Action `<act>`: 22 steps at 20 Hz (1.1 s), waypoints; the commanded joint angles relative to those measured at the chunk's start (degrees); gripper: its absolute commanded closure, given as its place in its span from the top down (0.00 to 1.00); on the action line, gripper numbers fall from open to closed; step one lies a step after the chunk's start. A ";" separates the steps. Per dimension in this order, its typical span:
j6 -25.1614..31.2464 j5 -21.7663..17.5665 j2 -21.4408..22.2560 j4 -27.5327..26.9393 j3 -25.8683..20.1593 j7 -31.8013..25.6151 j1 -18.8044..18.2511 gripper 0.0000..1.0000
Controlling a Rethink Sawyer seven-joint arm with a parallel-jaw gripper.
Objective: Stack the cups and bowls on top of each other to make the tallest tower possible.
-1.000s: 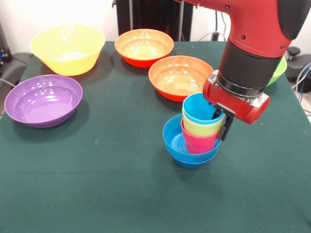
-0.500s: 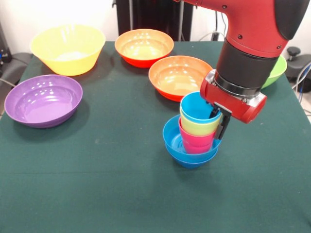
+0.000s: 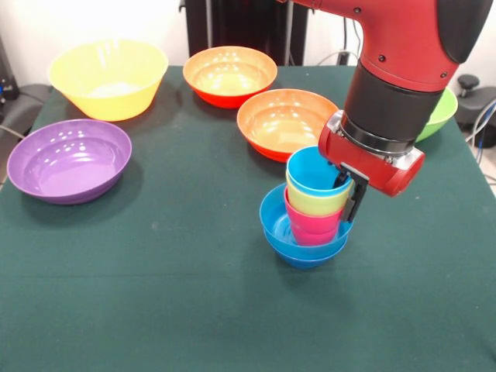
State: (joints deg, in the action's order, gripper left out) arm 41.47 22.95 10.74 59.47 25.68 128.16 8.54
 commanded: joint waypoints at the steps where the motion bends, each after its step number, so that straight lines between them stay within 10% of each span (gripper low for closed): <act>1: 1.13 0.81 -0.38 4.41 -3.13 13.41 1.09 0.00; 22: 0.63 0.81 -0.08 5.44 -3.30 13.40 1.42 0.00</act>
State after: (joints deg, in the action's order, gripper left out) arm 41.46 22.96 10.84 59.82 25.71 128.16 8.55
